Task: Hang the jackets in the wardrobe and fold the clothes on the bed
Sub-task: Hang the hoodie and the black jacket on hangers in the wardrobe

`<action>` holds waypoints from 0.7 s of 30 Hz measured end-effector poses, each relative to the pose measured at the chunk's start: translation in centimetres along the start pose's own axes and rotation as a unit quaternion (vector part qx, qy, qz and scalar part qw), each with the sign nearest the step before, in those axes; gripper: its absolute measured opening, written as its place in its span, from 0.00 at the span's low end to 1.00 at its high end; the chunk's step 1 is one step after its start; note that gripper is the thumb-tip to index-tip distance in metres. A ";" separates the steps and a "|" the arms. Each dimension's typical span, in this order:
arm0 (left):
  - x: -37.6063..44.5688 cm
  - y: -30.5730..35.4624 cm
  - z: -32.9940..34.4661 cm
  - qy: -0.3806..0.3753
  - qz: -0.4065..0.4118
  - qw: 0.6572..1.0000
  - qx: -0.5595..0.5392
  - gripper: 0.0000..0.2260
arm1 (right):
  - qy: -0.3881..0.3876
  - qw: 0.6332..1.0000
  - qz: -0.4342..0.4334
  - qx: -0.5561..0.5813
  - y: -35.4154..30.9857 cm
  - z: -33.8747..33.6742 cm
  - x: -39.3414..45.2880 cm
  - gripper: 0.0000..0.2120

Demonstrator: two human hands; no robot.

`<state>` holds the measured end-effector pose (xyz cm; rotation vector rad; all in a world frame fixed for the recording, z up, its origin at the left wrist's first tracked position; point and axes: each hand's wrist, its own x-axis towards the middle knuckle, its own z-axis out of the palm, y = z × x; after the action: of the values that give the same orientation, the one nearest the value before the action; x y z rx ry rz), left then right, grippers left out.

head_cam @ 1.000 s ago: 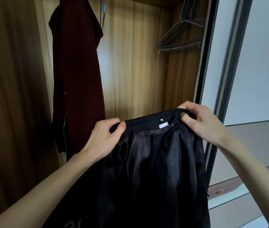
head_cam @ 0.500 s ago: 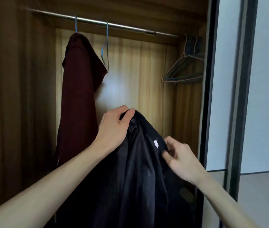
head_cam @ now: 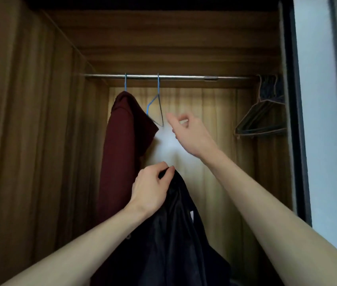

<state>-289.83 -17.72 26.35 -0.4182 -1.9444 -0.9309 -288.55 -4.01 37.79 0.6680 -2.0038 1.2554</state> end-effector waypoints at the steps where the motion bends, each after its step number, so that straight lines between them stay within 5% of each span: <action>1: 0.1 -0.3 -0.3 -0.002 -0.002 1.000 0.010 0.19 | -0.001 1.000 -0.003 -0.009 -1.4 0.7 1.9 0.26; 7: 1.8 -1.8 -2.4 -0.022 -0.008 0.998 0.066 0.20 | -0.018 0.993 0.026 -0.113 -7.1 5.2 11.1 0.33; 12: 3.3 -2.7 -4.4 -0.033 -0.014 0.997 0.073 0.19 | -0.041 0.962 0.047 -0.265 -8.0 7.9 14.5 0.15; 21: 3.3 -4.0 -6.4 -0.034 -0.019 0.993 0.108 0.21 | 0.064 0.982 0.046 -0.173 -5.1 6.7 15.7 0.16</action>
<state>-290.21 -25.39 29.29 -0.2921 -2.0956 -0.7275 -296.79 -13.30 50.52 0.3217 -2.0934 0.9392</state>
